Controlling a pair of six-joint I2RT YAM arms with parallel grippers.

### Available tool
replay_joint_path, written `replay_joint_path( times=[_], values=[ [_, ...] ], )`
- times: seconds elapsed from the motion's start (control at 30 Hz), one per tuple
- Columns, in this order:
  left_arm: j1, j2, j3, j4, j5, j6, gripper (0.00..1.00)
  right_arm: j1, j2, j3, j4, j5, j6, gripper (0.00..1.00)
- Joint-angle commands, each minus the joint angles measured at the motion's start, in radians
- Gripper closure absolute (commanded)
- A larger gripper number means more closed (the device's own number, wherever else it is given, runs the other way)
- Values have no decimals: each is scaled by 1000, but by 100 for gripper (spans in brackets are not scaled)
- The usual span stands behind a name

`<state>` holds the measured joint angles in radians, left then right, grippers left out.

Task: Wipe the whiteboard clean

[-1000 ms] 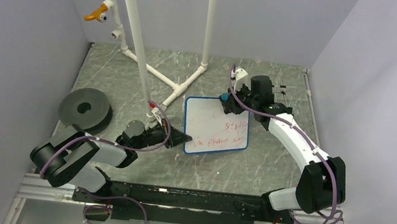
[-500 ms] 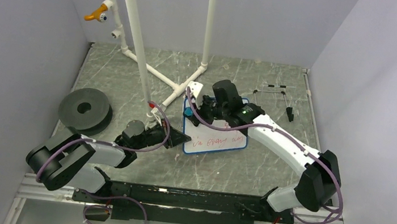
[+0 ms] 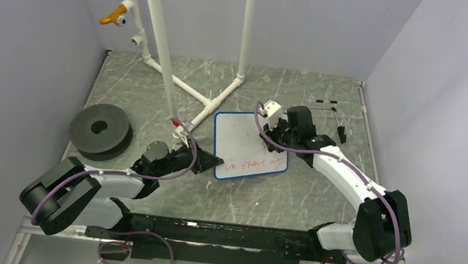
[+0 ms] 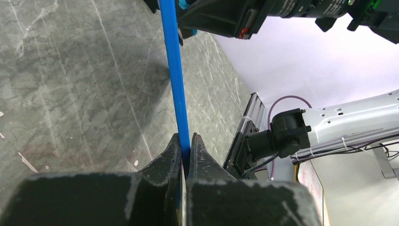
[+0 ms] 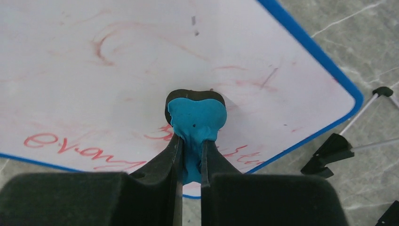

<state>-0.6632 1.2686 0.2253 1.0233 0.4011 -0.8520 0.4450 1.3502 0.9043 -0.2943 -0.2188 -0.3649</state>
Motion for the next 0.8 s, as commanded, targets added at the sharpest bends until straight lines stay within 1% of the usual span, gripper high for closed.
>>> replay_joint_path(
  times=[0.0,0.1,0.13,0.2,0.27,0.4,0.5,0.63,0.77],
  values=[
    [-16,-44,48,197,72,87,100,37,-54,-41,-63,-161,-106,100],
    [-15,-36,46,209,70,82,100,107,-92,-60,-115,-235,-194,100],
    [-16,-34,46,213,71,80,100,119,-97,-69,-102,-223,-195,100],
    [-15,-34,44,216,71,79,100,120,-84,-70,-59,-120,-163,100],
    [-16,-35,42,216,71,80,100,85,-79,-58,-7,-36,-116,100],
    [-15,-32,42,221,76,78,100,-19,-79,-43,81,45,-18,100],
    [-16,-29,43,228,79,75,100,-41,-64,-50,77,54,-32,100],
    [-16,-22,38,241,79,72,100,-18,-59,-93,32,-28,-135,100],
    [-15,-20,36,240,77,74,100,98,-109,-163,-12,-36,-271,100]
  ],
)
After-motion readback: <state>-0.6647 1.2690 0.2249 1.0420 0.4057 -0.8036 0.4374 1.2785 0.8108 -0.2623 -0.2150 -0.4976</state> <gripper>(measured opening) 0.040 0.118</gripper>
